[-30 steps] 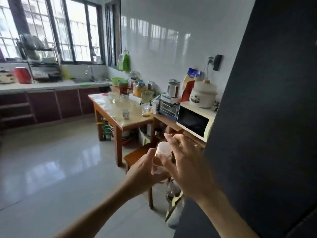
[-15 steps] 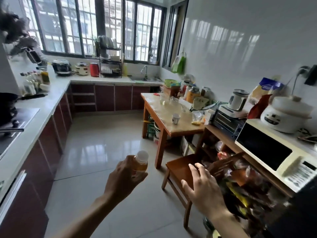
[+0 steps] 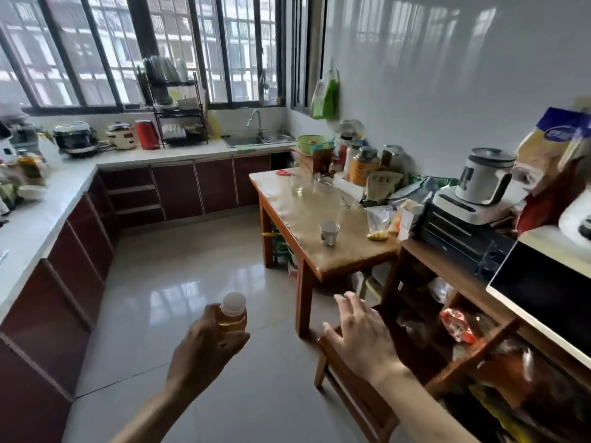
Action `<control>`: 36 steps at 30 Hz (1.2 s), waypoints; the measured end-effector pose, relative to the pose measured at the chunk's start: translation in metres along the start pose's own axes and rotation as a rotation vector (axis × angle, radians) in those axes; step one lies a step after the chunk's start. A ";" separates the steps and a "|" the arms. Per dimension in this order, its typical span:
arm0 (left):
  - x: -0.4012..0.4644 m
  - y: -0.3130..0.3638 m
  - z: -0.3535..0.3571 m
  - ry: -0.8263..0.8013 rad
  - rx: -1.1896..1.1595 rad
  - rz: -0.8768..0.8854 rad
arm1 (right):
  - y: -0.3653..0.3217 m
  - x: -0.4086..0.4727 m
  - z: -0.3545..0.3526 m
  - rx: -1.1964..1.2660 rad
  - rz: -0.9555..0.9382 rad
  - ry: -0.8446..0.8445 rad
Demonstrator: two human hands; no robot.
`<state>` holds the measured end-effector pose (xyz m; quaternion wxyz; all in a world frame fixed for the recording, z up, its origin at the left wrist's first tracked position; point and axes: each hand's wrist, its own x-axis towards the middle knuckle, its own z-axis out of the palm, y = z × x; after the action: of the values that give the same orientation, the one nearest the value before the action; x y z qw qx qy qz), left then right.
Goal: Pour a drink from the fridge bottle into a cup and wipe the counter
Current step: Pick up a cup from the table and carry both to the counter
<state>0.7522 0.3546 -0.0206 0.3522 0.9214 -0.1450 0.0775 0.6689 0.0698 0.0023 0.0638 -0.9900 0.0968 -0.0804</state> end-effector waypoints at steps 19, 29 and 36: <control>0.352 -0.032 0.148 -0.156 -0.102 0.024 | 0.092 0.399 0.122 -0.112 0.473 -0.225; 0.467 -0.036 0.222 -0.235 -0.081 -0.019 | 0.129 0.534 0.199 0.595 0.903 -0.193; 0.494 -0.037 0.264 -0.219 -0.088 -0.150 | 0.151 0.571 0.252 1.055 1.155 -0.202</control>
<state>1.2424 0.0979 -0.1179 0.3789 0.9163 -0.1167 -0.0567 1.2379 -0.1646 -0.1817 0.5653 -0.6246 0.5384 0.0206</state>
